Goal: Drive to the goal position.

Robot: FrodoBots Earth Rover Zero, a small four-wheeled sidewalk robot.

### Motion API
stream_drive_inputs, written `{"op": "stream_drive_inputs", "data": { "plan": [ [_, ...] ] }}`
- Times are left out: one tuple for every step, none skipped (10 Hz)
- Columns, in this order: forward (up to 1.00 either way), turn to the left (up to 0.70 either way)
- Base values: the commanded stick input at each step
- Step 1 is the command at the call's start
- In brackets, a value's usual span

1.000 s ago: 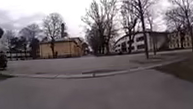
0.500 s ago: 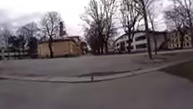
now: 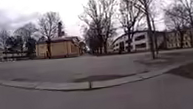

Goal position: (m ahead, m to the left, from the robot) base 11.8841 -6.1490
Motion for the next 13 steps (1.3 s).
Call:
{"op": "stream_drive_inputs", "data": {
  "plan": [
    [0.7,0.0],
    [0.7,0.0],
    [0.7,0.0],
    [0.7,0.0],
    [0.7,0.0],
    [0.7,0.0],
    [0.7,0.0],
    [0.7,0.0],
    [0.7,0.0],
    [0.7,0.0],
    [0.7,0.0],
    [0.7,0.0],
    [0.7,0.0]
  ]
}}
